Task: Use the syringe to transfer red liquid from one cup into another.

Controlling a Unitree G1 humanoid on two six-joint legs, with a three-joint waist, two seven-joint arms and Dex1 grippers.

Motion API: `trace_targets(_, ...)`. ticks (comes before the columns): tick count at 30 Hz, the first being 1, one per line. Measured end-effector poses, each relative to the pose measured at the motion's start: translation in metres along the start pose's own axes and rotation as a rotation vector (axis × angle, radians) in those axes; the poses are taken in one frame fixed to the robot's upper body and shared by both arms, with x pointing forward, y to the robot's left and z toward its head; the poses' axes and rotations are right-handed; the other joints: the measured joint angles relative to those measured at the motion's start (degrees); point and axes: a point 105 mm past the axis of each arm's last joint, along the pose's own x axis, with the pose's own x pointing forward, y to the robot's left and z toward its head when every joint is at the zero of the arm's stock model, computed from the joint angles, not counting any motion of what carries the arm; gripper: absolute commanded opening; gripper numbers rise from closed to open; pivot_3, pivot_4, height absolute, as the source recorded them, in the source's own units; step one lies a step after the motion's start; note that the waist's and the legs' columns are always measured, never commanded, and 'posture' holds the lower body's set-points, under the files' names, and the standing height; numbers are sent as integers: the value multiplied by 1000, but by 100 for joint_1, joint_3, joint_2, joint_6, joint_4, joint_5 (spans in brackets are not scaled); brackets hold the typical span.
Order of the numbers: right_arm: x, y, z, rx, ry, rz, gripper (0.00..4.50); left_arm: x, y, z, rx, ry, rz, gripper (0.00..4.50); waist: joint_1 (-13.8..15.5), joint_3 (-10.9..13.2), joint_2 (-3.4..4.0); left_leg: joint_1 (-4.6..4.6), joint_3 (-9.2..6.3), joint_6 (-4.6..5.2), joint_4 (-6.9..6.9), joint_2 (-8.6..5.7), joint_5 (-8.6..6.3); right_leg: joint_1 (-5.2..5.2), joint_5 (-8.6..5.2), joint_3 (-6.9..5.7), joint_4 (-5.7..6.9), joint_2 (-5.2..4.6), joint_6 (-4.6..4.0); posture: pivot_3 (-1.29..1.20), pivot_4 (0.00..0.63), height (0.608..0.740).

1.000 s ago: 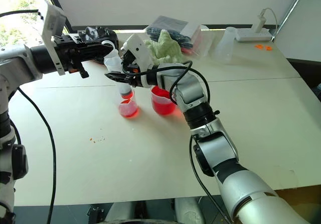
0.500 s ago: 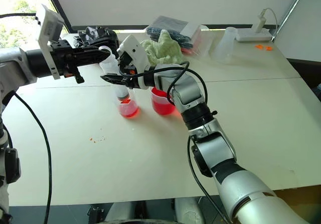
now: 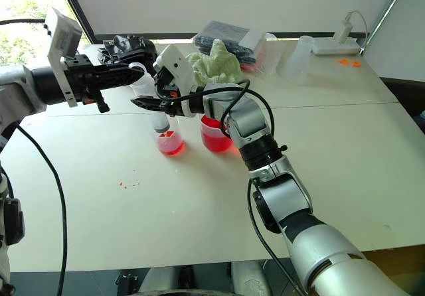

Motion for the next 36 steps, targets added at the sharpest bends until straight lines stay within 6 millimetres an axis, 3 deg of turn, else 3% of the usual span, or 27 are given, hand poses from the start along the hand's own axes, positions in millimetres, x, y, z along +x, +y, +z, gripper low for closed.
trace_targets(9, 0, 0, 0, 4, 2, 3, 1677, -2, 0, 0, -8, -7, 3, 27, 3, 0, 0, 0, 0, 0, 0, 0, 0, 0, 0, 0, 0, 0, 0, 0, 150, 740)
trace_targets(19, -3, -1, 11, -17, -28, -5, 1677, -1, -8, 5, -78, -35, -65, 4450, -1, 0, 0, 0, -1, 0, 0, 0, 0, 0, 0, 0, 0, 0, 0, 0, 150, 740)
trace_targets(29, -4, 3, 18, -28, -53, 11, 1677, -23, 3, 20, -97, -74, -36, 4450, -19, 0, 0, 0, -1, 0, -1, 1, 0, 0, 0, 0, 0, 1, 0, 0, 150, 740)
trace_targets(36, -6, 2, 20, -23, -62, 11, 1677, -48, 0, 5, -114, 4, -27, 4450, -18, 0, 0, 0, -2, 0, -3, 1, 0, 0, 0, 0, -1, 0, 0, 0, 150, 740)
